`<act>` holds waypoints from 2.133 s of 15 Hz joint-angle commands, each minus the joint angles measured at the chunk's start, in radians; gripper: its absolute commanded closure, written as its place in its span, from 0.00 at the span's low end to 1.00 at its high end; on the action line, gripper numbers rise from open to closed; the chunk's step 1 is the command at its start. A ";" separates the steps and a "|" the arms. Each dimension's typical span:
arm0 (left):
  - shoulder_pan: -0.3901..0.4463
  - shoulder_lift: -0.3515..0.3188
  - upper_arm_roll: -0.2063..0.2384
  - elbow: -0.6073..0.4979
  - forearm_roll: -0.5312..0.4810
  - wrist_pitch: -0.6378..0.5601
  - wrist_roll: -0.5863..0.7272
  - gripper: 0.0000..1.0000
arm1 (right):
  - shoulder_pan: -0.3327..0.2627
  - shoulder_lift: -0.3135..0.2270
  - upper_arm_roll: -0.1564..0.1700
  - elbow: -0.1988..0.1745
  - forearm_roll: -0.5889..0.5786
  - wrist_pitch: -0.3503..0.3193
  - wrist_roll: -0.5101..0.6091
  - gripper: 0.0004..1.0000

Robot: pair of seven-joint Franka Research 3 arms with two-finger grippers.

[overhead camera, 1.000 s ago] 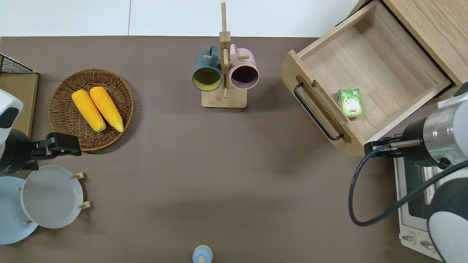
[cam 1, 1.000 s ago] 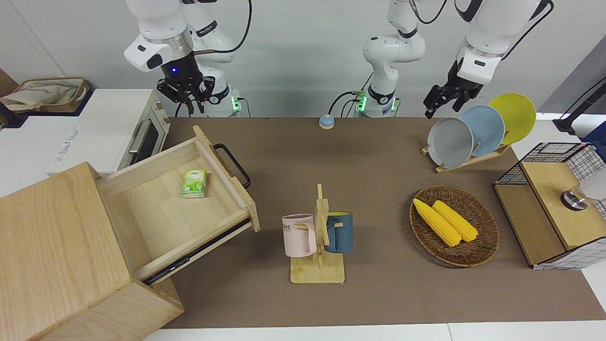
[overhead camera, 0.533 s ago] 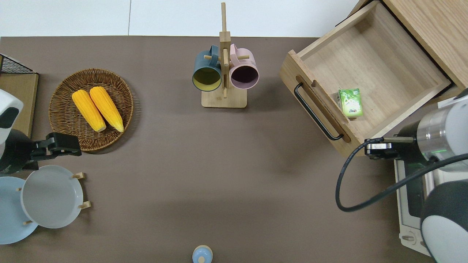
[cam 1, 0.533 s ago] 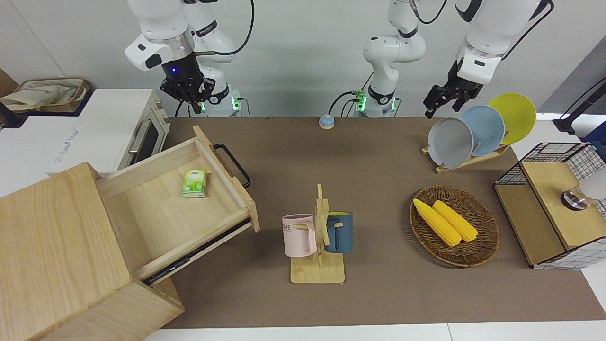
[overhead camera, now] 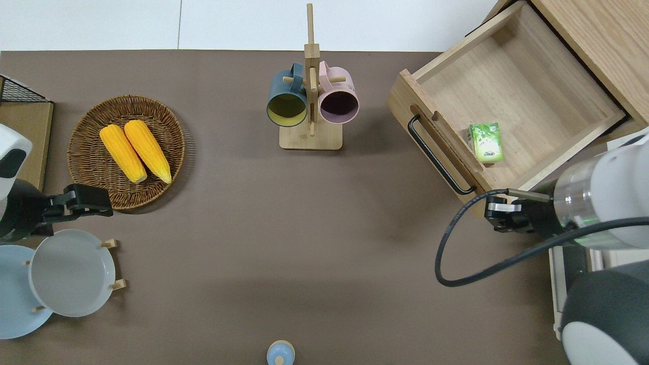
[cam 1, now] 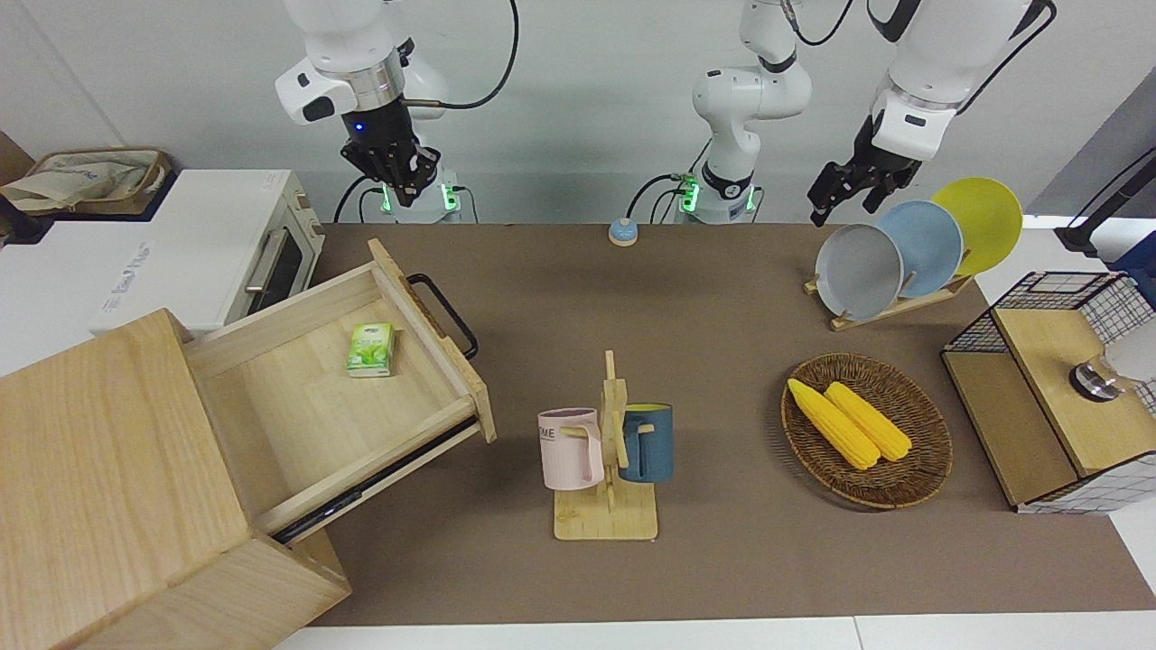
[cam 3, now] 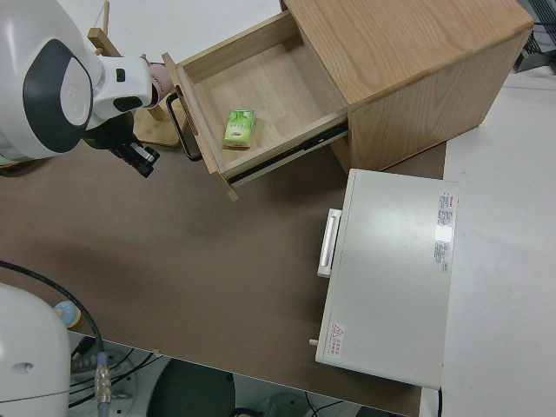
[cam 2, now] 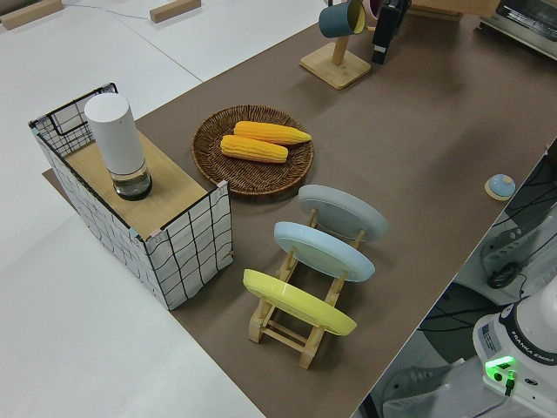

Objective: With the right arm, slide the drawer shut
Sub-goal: 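Move the right gripper against the drawer front and push it farther from the robot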

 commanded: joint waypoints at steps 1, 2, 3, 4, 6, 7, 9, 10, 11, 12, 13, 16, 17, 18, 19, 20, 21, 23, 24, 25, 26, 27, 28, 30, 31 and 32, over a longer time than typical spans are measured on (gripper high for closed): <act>-0.001 -0.008 0.004 0.004 -0.001 -0.017 0.009 0.01 | 0.067 0.001 -0.015 -0.056 0.032 0.067 0.161 1.00; -0.001 -0.008 0.004 0.004 -0.001 -0.015 0.009 0.01 | 0.083 0.010 -0.016 -0.067 0.032 0.083 0.203 1.00; -0.001 -0.008 0.004 0.004 -0.001 -0.015 0.009 0.01 | 0.098 0.016 -0.016 -0.079 0.032 0.107 0.241 1.00; -0.001 -0.008 0.004 0.004 -0.001 -0.017 0.009 0.01 | 0.112 0.021 -0.016 -0.098 0.032 0.139 0.272 1.00; -0.001 -0.008 0.004 0.004 -0.001 -0.017 0.009 0.01 | 0.123 0.038 -0.016 -0.132 0.030 0.216 0.342 1.00; -0.001 -0.008 0.004 0.004 -0.001 -0.017 0.009 0.01 | 0.126 0.048 -0.016 -0.142 0.029 0.247 0.370 1.00; -0.001 -0.008 0.004 0.004 -0.001 -0.017 0.009 0.01 | 0.126 0.073 -0.016 -0.146 0.027 0.278 0.384 1.00; -0.001 -0.008 0.004 0.004 -0.001 -0.015 0.009 0.01 | 0.126 0.084 -0.023 -0.146 0.026 0.294 0.389 1.00; -0.001 -0.008 0.004 0.004 -0.001 -0.015 0.009 0.01 | 0.126 0.095 -0.032 -0.146 0.020 0.319 0.406 1.00; -0.001 -0.008 0.004 0.004 -0.001 -0.015 0.009 0.01 | 0.126 0.108 -0.036 -0.146 0.013 0.346 0.427 1.00; -0.001 -0.008 0.004 0.004 -0.001 -0.017 0.009 0.01 | 0.126 0.122 -0.038 -0.146 0.004 0.374 0.441 1.00; -0.001 -0.008 0.004 0.004 -0.001 -0.015 0.009 0.01 | 0.120 0.173 -0.041 -0.146 -0.023 0.423 0.462 1.00; -0.001 -0.008 0.004 0.004 -0.001 -0.017 0.009 0.01 | 0.124 0.196 -0.041 -0.146 -0.042 0.448 0.476 1.00; -0.001 -0.008 0.004 0.004 -0.001 -0.015 0.009 0.01 | 0.124 0.208 -0.041 -0.144 -0.058 0.460 0.490 1.00; -0.001 -0.008 0.004 0.004 -0.001 -0.017 0.009 0.01 | 0.124 0.219 -0.041 -0.142 -0.068 0.465 0.496 1.00; -0.001 -0.008 0.004 0.004 -0.001 -0.017 0.009 0.01 | 0.124 0.226 -0.041 -0.139 -0.085 0.465 0.496 1.00; -0.001 -0.008 0.004 0.004 -0.001 -0.017 0.009 0.01 | 0.124 0.233 -0.041 -0.138 -0.106 0.465 0.496 1.00; -0.001 -0.008 0.004 0.004 -0.001 -0.017 0.009 0.01 | 0.126 0.239 -0.043 -0.135 -0.140 0.463 0.504 1.00; -0.001 -0.008 0.004 0.004 -0.001 -0.017 0.009 0.01 | 0.126 0.240 -0.046 -0.133 -0.151 0.463 0.504 1.00; -0.001 -0.008 0.004 0.004 -0.001 -0.017 0.009 0.01 | 0.126 0.242 -0.046 -0.132 -0.158 0.465 0.504 1.00; -0.001 -0.008 0.004 0.004 -0.001 -0.017 0.009 0.01 | 0.126 0.245 -0.046 -0.130 -0.169 0.465 0.504 1.00; -0.001 -0.008 0.004 0.004 -0.001 -0.015 0.009 0.01 | 0.126 0.250 -0.046 -0.127 -0.177 0.469 0.504 1.00; -0.001 -0.008 0.004 0.004 -0.001 -0.017 0.009 0.01 | 0.126 0.253 -0.046 -0.118 -0.180 0.476 0.502 1.00; -0.001 -0.008 0.004 0.004 -0.001 -0.017 0.009 0.01 | 0.117 0.272 -0.046 -0.095 -0.215 0.476 0.496 1.00; -0.001 -0.008 0.004 0.004 -0.001 -0.015 0.009 0.01 | 0.110 0.286 -0.046 -0.074 -0.235 0.476 0.493 1.00; -0.001 -0.008 0.004 0.004 -0.001 -0.015 0.009 0.01 | 0.106 0.309 -0.046 -0.035 -0.252 0.470 0.490 1.00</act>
